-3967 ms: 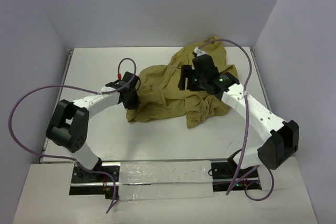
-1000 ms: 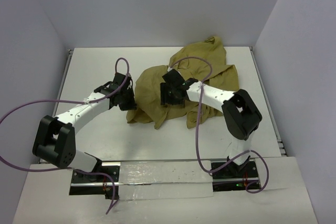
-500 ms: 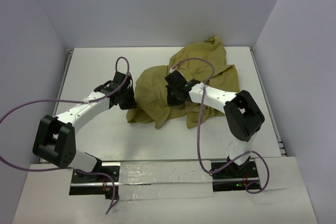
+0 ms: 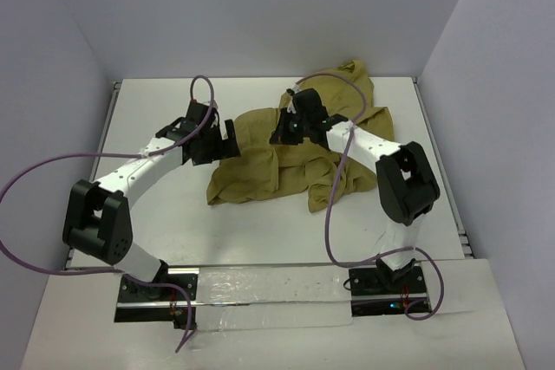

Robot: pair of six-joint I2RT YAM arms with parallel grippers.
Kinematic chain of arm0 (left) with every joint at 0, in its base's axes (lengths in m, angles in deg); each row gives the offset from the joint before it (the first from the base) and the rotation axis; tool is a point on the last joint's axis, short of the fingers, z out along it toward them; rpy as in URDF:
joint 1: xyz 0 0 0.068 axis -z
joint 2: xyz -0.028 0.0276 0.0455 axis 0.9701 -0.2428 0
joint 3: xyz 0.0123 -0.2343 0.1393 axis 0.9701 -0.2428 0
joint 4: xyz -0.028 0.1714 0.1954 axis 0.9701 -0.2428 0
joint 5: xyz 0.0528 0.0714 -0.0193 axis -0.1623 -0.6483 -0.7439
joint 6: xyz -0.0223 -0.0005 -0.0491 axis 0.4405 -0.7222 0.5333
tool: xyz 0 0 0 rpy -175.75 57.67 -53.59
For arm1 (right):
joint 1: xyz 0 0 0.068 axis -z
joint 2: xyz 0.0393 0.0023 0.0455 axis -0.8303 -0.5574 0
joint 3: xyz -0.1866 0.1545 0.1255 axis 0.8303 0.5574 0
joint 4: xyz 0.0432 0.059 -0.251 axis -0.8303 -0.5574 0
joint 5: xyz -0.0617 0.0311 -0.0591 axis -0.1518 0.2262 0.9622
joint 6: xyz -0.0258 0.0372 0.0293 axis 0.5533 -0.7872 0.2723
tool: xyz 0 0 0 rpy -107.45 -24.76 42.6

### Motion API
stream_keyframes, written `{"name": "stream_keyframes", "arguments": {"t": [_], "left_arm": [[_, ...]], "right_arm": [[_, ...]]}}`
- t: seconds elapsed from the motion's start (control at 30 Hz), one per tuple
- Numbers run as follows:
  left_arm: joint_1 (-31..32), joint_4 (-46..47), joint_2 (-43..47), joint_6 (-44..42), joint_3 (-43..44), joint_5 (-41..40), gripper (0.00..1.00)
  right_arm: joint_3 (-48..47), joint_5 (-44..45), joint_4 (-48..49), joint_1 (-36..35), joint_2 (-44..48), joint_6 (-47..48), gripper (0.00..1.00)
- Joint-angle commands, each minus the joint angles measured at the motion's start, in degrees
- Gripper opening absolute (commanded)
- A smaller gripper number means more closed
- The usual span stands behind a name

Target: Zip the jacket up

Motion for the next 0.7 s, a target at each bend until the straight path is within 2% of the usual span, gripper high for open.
{"name": "stream_keyframes", "arguments": {"t": [0.0, 0.03, 0.13, 0.23, 0.37, 0.53, 0.67], "left_arm": [[0.05, 2.74, 3.77, 1.02, 0.75, 2.38, 0.98], [0.13, 3.43, 4.13, 1.55, 0.06, 3.37, 0.95], [0.23, 4.92, 4.92, 3.88, -2.47, 5.30, 0.91], [0.26, 5.38, 5.15, 4.71, -3.39, 5.70, 0.91], [0.28, 5.38, 4.66, 4.61, -2.89, 6.01, 0.95], [0.25, 4.96, 3.70, 4.22, -1.34, 8.10, 0.98], [0.26, 4.26, 3.67, 3.13, -0.60, 9.13, 0.98]], "right_arm": [[-5.75, -3.97, 1.67, 2.77, -4.69, 0.82, 0.05], [-6.45, -3.41, 1.02, 3.13, -5.37, 0.33, 0.10], [-10.89, -2.08, -4.15, 4.44, -6.79, 0.39, 0.45], [-10.61, 0.41, -7.62, 4.17, -3.66, 2.33, 0.62], [-4.77, 3.18, -8.25, 4.05, 3.28, 2.59, 0.70], [6.30, 2.35, -6.15, 2.91, 12.36, 1.26, 0.70], [17.26, 2.06, -3.33, -0.96, 17.28, -0.83, 0.68]]}}
